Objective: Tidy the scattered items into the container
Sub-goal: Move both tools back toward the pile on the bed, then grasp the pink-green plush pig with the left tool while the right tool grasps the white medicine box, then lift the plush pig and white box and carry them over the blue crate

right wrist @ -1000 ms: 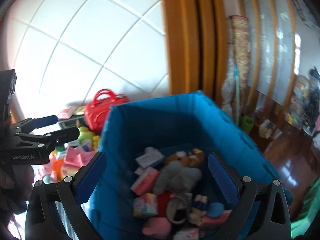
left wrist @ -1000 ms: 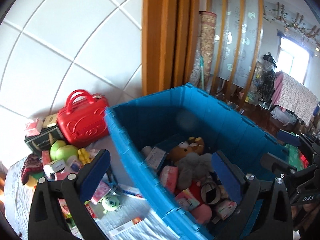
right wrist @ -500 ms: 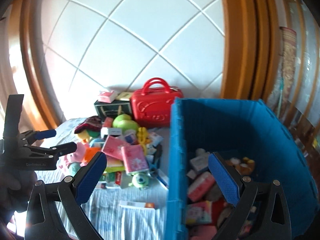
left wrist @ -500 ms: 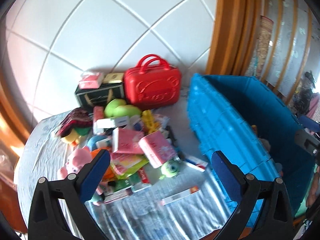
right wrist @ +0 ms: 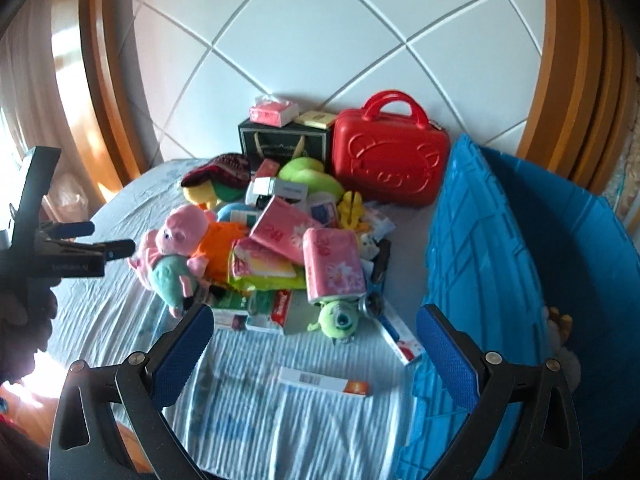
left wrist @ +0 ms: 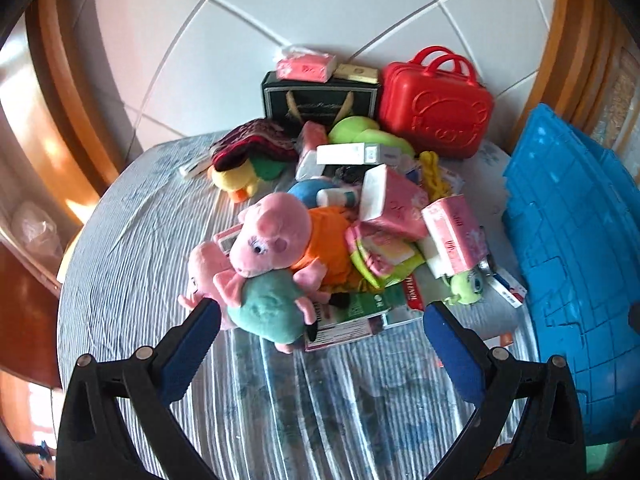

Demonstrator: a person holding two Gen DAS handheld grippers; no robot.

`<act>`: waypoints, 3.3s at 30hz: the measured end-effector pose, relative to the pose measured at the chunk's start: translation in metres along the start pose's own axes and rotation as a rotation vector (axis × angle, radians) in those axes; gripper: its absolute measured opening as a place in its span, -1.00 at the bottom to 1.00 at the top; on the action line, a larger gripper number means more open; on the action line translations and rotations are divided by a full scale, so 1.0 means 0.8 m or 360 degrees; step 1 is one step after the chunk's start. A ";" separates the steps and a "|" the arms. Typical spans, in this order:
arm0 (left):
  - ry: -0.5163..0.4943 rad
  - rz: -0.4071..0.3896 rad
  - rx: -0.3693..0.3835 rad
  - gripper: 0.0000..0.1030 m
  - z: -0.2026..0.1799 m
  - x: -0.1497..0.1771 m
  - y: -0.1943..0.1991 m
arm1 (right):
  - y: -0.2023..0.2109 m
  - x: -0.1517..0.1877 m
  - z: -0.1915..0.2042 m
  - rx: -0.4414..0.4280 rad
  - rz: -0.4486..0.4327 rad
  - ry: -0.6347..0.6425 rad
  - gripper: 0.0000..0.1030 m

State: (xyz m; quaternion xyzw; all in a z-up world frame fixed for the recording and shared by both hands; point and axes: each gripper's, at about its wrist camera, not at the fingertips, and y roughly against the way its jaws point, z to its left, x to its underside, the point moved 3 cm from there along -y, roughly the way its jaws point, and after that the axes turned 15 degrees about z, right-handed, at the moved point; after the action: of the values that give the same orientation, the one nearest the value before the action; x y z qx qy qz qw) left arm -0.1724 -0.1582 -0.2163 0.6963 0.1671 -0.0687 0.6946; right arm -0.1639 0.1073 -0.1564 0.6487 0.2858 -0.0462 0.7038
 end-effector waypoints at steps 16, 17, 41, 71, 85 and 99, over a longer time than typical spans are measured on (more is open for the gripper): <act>0.0460 0.0204 0.0176 1.00 0.080 -0.012 -0.162 | -0.153 0.057 0.008 0.0137 0.0343 -0.0030 0.99; 0.0472 0.0211 0.0172 1.00 0.082 -0.015 -0.172 | -0.159 0.058 0.011 0.0153 0.0343 0.0001 0.99; 0.0721 0.0414 0.0157 1.00 0.120 -0.049 -0.300 | -0.333 0.082 0.007 0.0400 0.0648 0.0307 0.99; 0.0406 0.0132 0.0184 0.28 0.160 0.012 -0.167 | -0.260 0.069 0.055 0.0047 0.0626 0.0238 -0.57; 0.0343 -0.0024 0.0248 0.28 0.149 0.008 -0.075 | -0.175 0.019 0.055 -0.0003 0.0444 0.0126 -0.57; 0.0246 -0.0222 0.0196 0.28 0.120 -0.016 0.034 | -0.052 -0.030 0.058 -0.0041 0.0206 0.0090 -0.57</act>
State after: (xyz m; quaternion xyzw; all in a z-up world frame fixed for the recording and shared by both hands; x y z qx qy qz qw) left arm -0.1627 -0.2545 -0.1889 0.7275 0.2637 -0.0730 0.6292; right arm -0.1861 0.0501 -0.1824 0.6579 0.2637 0.0215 0.7051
